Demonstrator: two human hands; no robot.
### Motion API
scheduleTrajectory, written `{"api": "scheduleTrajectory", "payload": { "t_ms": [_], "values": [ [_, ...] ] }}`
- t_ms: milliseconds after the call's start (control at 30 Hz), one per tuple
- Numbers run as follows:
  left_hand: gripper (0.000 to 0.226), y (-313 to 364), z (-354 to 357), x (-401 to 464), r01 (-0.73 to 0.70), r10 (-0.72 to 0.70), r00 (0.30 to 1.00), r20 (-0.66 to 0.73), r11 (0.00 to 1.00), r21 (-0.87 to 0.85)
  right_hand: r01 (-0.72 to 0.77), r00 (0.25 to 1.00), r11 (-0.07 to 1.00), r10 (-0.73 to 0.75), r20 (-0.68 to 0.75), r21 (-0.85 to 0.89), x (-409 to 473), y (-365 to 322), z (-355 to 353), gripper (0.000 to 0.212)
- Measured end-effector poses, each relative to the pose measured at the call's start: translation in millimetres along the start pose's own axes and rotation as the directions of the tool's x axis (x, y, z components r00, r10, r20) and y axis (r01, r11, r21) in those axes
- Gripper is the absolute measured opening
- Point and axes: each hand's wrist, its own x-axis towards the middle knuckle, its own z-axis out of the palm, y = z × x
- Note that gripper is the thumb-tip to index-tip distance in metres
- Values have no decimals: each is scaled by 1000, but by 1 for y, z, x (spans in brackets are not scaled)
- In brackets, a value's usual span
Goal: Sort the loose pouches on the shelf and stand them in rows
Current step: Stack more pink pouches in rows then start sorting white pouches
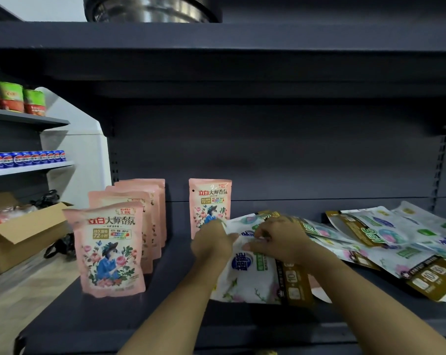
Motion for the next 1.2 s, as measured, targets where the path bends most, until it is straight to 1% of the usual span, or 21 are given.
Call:
{"api": "scheduleTrajectory", "payload": {
  "t_ms": [100,167,233,300,333,400,467,533,600,633,667,700,733,833,900,933,967,1000,1067,1133,1200],
  "values": [
    [39,13,-11,0,-98,112,991,-78,980,172,-11,1000,993,12,-9,119,-7,5,-9,48],
    [36,22,-18,1,-154,188,978,-92,944,293,-24,1000,977,22,15,212,-10,6,-12,47],
    [34,32,-24,3,-224,268,959,-97,919,326,-45,999,951,41,19,304,-12,8,-13,51],
    [37,40,-33,2,-318,374,917,-138,896,311,-89,995,891,98,2,444,-16,10,-18,63],
    [37,44,-37,1,-380,440,882,-169,876,298,-125,990,825,138,19,552,-20,11,-23,76],
    [37,52,-45,0,-510,569,783,-252,819,264,-185,979,654,190,77,734,-31,12,-37,91],
    [36,62,-55,-4,-640,665,648,-371,740,207,-187,980,513,162,120,838,-43,18,-51,69],
    [36,77,-60,-6,-719,725,465,-508,644,262,-189,982,464,95,163,866,-54,25,-65,36],
    [36,95,-61,-10,-733,729,318,-607,594,330,-194,981,450,83,175,872,-65,37,-76,28],
    [35,105,-60,-12,-740,721,285,-631,584,334,-189,982,441,104,159,878,-69,44,-81,28],
    [34,115,-60,-15,-747,712,280,-644,583,320,-171,982,427,142,121,888,-74,51,-85,27],
    [36,125,-61,-21,-750,693,315,-648,600,277,-145,978,401,195,70,904,-80,58,-89,27],
    [44,136,-60,-27,-752,663,390,-639,630,194,-115,967,361,256,20,925,-85,65,-92,27],
    [90,160,-47,-45,-659,516,699,-495,733,-167,-9,902,281,417,-114,960,-103,86,-102,27],
    [108,172,-37,-57,-514,398,856,-330,726,-456,34,861,274,480,-168,961,-116,104,-107,27],
    [112,178,-30,-61,-401,348,914,-208,700,-591,45,844,274,504,-183,961,-121,113,-109,27],
    [112,183,-22,-64,-277,319,945,-69,672,-687,46,829,274,526,-189,961,-127,122,-110,27],
    [107,189,-14,-65,-165,317,946,66,648,-744,38,815,272,549,-187,962,-131,131,-111,27],
    [77,200,5,-66,-18,379,887,265,603,-798,10,789,292,585,-187,956,-137,145,-114,29],
    [51,209,24,-65,29,432,839,331,571,-820,-39,746,315,641,-183,948,-139,160,-114,32],
    [43,216,41,-63,11,449,834,322,569,-822,-108,703,374,683,-195,921,-138,174,-110,38]
  ]
}}
